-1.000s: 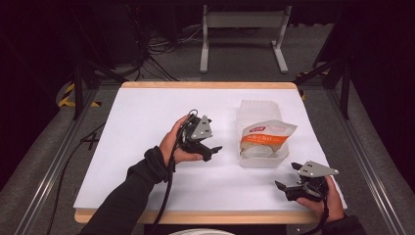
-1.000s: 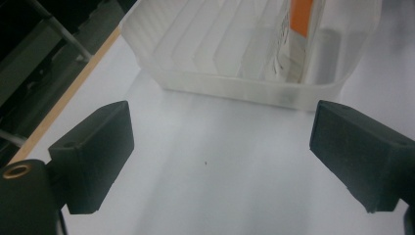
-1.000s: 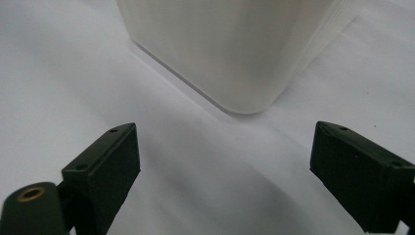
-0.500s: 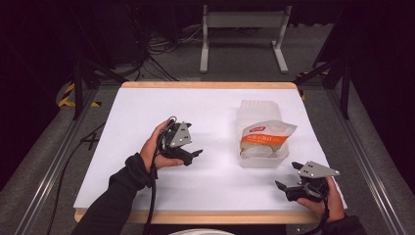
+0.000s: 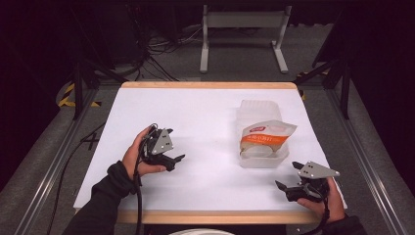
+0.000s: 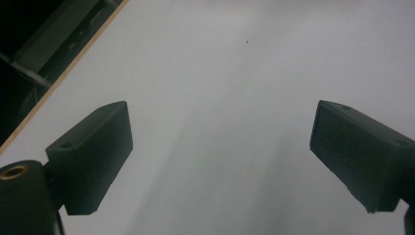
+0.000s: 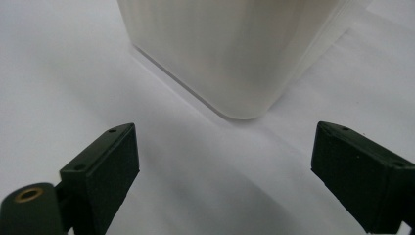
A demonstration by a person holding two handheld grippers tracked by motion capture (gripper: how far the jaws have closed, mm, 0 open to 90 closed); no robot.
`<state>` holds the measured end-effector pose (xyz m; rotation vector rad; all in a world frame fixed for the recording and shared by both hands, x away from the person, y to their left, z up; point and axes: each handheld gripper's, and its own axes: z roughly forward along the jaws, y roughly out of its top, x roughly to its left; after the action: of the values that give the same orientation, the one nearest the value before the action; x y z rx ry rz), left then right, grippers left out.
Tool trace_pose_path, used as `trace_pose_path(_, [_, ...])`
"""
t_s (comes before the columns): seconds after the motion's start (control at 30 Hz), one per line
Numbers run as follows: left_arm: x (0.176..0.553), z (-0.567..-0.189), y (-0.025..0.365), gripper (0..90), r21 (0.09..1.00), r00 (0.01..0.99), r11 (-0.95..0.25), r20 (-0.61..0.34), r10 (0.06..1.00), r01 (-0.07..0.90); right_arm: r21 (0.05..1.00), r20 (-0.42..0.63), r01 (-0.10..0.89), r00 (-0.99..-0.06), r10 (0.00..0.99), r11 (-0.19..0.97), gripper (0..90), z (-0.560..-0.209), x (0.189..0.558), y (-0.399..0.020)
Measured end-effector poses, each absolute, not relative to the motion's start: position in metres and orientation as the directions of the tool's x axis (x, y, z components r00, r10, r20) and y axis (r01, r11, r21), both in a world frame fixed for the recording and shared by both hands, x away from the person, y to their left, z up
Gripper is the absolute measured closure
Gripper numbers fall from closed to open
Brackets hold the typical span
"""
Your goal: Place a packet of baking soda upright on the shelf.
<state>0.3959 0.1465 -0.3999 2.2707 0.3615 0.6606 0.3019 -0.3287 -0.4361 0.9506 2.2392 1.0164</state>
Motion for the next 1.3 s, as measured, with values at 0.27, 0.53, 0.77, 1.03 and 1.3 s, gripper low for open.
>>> trace_pose_path(0.27, [0.385,-0.408,0.175,9.5,0.728,0.815,-0.68,0.343,0.467,0.083,0.789,-0.154,0.385,-0.63,0.761,0.478,11.0,-0.436,0.302,-0.329])
trace_pose_path(0.53, [0.379,-0.416,0.202,9.0,0.742,0.798,-0.659,0.322,0.509,0.121,0.788,-0.155,0.385,-0.631,0.76,0.48,10.9,-0.436,0.302,-0.328])
trace_pose_path(0.77, [0.372,-0.424,0.225,8.1,0.763,0.778,-0.628,0.298,0.554,0.155,0.788,-0.156,0.385,-0.631,0.76,0.481,10.9,-0.436,0.302,-0.329])
trace_pose_path(1.03, [0.36,-0.432,0.254,7.7,0.815,0.75,-0.538,0.213,0.626,0.217,0.789,-0.158,0.383,-0.628,0.762,0.479,10.9,-0.436,0.302,-0.329])
trace_pose_path(1.3, [0.35,-0.438,0.276,7.6,0.846,0.719,-0.457,0.136,0.682,0.274,0.793,-0.162,0.376,-0.629,0.76,0.48,10.9,-0.436,0.304,-0.329])
